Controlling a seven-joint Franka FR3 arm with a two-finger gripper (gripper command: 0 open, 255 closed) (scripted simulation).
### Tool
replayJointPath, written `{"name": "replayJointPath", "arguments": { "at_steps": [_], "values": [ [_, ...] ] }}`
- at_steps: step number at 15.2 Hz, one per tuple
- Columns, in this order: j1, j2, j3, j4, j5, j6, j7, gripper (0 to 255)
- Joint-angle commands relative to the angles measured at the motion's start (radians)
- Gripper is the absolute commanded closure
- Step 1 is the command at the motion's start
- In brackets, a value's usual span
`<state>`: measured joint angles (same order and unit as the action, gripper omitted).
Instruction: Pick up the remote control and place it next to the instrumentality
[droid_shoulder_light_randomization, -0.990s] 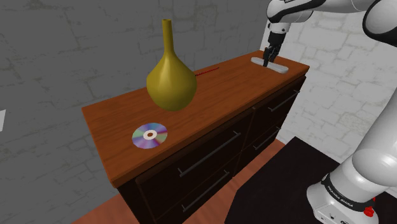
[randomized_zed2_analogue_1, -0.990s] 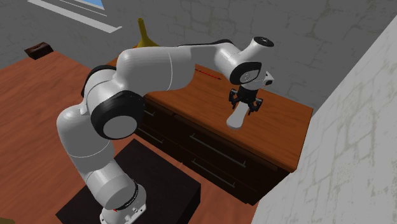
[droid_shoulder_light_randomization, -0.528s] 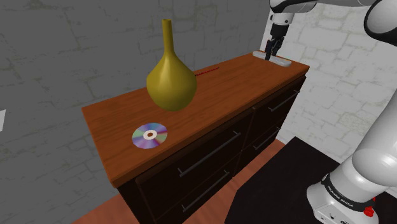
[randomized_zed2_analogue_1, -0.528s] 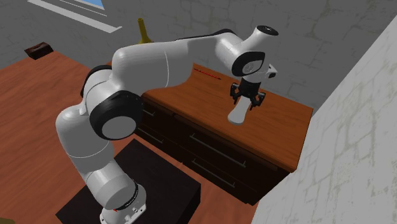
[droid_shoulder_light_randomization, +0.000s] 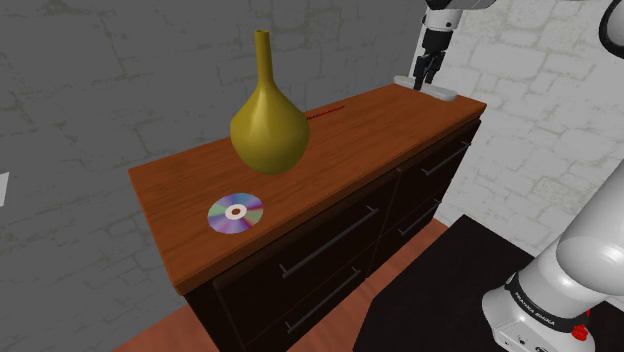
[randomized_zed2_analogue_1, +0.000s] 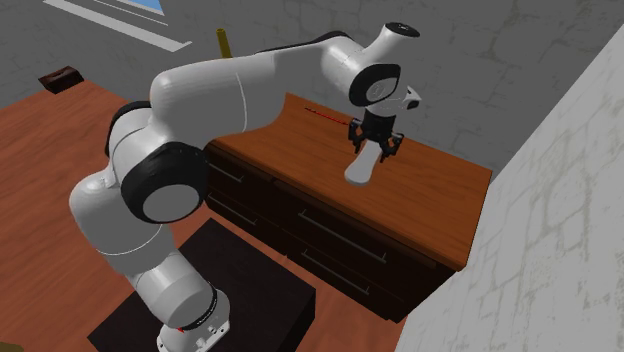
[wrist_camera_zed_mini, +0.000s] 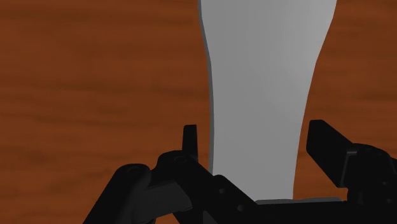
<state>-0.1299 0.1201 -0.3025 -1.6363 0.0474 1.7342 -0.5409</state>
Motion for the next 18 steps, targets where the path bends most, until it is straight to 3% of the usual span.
{"name": "replayJointPath", "arguments": {
  "at_steps": [1,9,18],
  "values": [
    [0.027,-0.045,0.017,-0.057,-0.014,0.017,0.046,255],
    [0.121,-0.199,0.11,-0.237,-0.048,0.05,0.24,255],
    [0.215,-0.295,0.234,-0.344,-0.043,0.062,0.457,255]
  ]
}}
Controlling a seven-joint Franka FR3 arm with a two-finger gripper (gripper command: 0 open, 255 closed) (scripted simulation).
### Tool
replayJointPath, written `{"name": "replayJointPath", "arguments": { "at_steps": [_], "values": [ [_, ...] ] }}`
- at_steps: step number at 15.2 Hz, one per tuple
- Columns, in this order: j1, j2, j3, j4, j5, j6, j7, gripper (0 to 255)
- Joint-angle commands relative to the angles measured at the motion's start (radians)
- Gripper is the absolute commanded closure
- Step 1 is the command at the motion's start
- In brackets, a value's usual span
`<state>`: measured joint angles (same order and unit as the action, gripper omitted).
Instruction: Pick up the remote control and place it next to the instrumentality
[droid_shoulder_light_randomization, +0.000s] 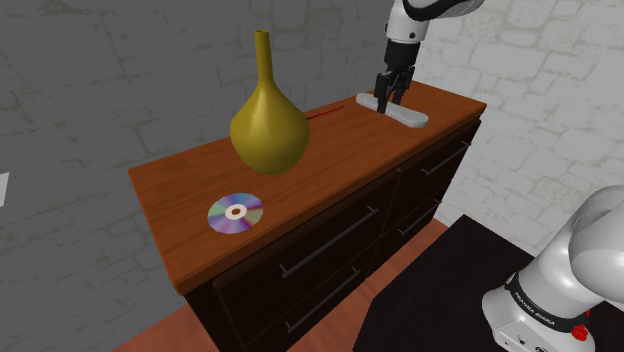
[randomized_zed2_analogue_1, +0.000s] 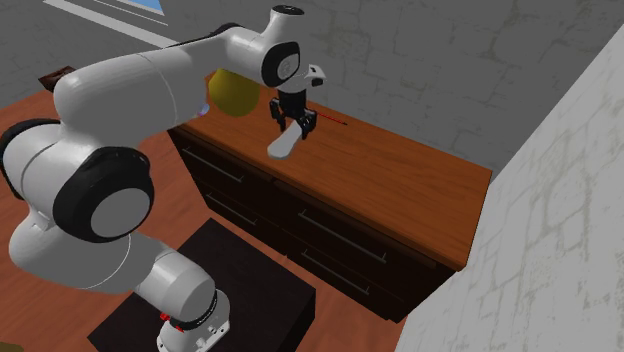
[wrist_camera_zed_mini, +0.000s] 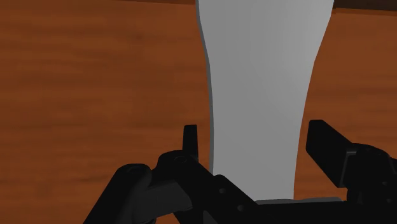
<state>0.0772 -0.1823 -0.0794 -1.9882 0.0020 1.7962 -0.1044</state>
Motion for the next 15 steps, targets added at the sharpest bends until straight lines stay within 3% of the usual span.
{"name": "replayJointPath", "arguments": {
  "at_steps": [1,15],
  "values": [
    [0.018,0.002,0.026,0.001,0.005,0.001,0.044,255],
    [0.163,0.029,0.229,0.033,0.041,0.004,0.382,255]
  ]
}}
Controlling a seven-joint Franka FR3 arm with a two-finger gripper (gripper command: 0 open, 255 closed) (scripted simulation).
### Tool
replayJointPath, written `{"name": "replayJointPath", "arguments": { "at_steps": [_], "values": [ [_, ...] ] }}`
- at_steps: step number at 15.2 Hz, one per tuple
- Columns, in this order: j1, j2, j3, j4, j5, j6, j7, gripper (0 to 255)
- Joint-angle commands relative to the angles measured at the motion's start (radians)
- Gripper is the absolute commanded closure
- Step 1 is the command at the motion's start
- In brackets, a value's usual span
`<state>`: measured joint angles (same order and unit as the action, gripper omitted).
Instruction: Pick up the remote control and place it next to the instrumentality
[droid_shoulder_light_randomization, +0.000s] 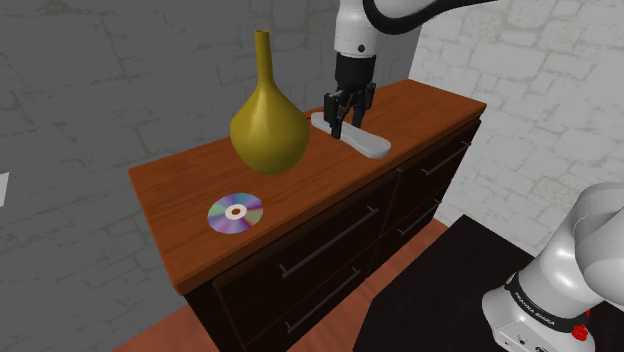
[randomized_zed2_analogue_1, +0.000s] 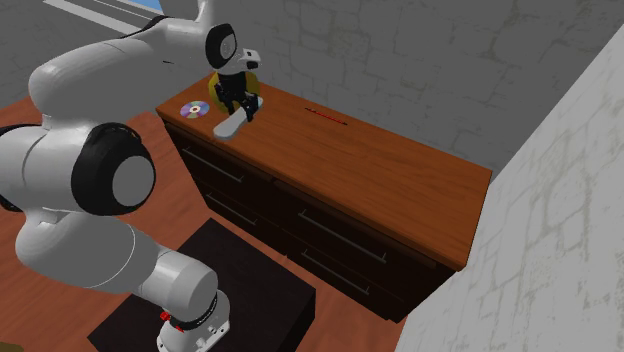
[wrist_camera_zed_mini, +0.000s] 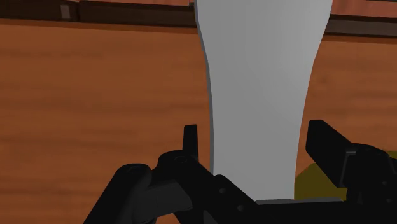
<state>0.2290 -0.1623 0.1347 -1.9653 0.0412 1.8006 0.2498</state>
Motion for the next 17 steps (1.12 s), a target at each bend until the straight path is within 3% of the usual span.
{"name": "replayJointPath", "arguments": {
  "at_steps": [1,4,17],
  "values": [
    [0.021,0.018,0.03,0.021,0.002,-0.001,0.052,255],
    [0.053,0.054,0.073,0.062,0.001,-0.004,0.128,255],
    [0.056,0.076,0.076,-0.09,-0.001,0.169,0.128,255]
  ]
}}
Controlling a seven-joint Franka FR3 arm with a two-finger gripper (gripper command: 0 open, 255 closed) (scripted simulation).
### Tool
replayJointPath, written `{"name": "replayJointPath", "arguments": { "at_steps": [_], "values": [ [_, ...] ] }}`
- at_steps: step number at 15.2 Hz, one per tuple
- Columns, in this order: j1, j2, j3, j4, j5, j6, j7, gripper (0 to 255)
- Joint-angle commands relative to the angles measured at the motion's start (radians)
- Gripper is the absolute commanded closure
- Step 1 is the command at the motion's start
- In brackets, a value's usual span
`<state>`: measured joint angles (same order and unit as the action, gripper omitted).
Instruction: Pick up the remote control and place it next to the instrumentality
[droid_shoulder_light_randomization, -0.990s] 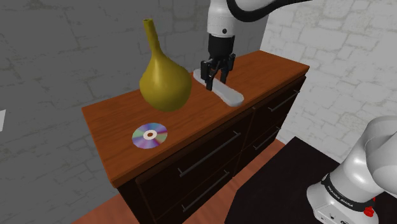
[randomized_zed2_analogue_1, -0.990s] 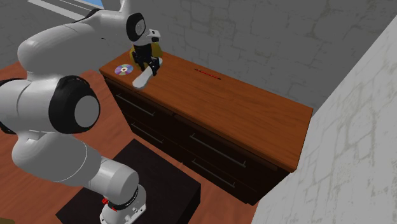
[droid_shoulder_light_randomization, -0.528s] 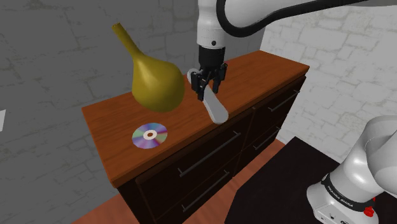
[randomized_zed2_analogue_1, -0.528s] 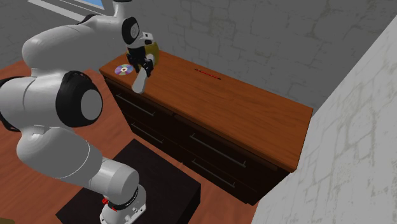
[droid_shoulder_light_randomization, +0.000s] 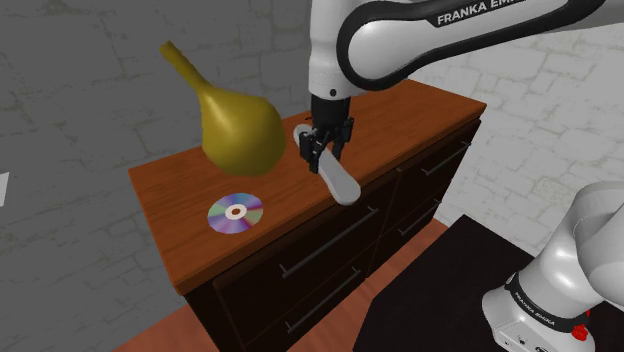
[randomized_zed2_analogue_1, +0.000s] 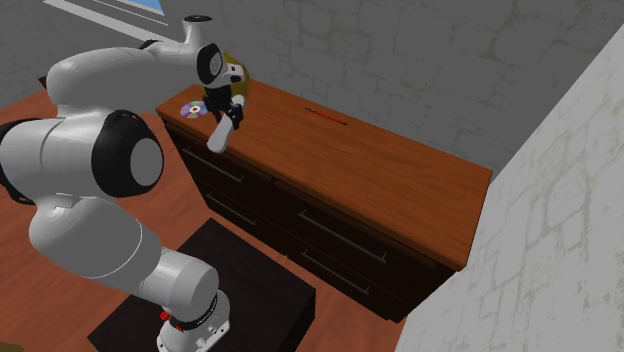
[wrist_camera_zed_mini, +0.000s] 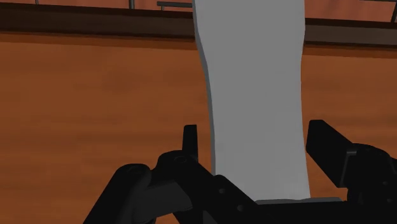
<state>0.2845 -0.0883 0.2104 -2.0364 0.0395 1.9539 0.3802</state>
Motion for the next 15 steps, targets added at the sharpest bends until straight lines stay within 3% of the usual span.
{"name": "replayJointPath", "arguments": {
  "at_steps": [1,9,10,15],
  "values": [
    [0.0,0.005,0.0,-0.029,0.0,0.029,-0.003,255],
    [0.0,0.007,0.0,-0.035,0.0,0.037,-0.002,255],
    [0.001,0.007,0.001,-0.035,0.0,0.037,-0.002,0],
    [0.0,0.007,0.0,-0.035,0.0,0.037,-0.002,0]
  ]
}}
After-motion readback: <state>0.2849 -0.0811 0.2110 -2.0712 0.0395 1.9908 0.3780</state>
